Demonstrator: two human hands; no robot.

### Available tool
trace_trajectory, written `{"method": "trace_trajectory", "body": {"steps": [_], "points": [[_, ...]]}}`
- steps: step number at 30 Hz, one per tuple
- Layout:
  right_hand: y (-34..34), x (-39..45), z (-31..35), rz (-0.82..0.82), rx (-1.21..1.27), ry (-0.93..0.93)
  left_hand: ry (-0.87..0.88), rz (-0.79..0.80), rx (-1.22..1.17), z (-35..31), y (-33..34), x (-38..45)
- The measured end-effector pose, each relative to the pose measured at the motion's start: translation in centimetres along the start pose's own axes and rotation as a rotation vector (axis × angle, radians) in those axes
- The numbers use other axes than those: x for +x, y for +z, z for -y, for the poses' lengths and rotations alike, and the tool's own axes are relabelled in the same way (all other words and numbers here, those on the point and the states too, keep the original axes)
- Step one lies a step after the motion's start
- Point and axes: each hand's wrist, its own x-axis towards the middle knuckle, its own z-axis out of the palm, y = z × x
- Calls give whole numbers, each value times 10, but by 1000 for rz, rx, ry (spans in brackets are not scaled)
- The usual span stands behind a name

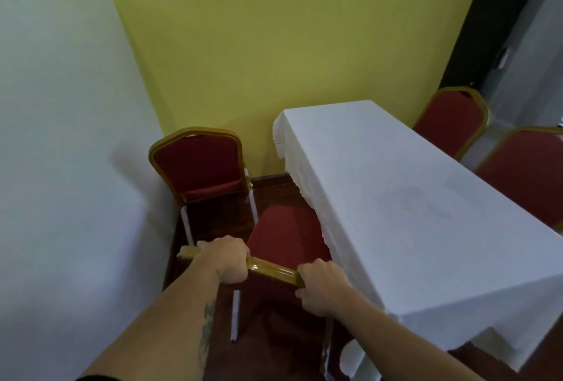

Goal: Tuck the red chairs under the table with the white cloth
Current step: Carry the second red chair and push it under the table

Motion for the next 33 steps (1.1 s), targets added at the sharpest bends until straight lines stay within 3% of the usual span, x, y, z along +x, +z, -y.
{"method": "trace_trajectory", "body": {"steps": [4,8,10,12,14,16,17,24,33], "points": [[12,3,19,-32,93,211,54,-96,-68,13,7,6],[16,-2,33,-96,185,370,199,-134,-381,35,10,-1],[16,-5,43,-134,182,439,85,-242,-648,52,6,-11],[21,-9,55,-172,189,501,-264,-307,-977,64,9,-22],[26,-13,70,-183,188,546,-476,-74,-1395,62,17,-34],[30,-18,83,-198,207,577,-450,131,-1678,45,26,-43],[33,-21,89,-209,216,582,-416,131,-1720,36,31,-46],[46,-42,129,-169,83,528,-423,-126,-1536,17,46,-34],[44,-21,172,-110,-57,468,-239,-118,-1328,63,27,-10]]}}
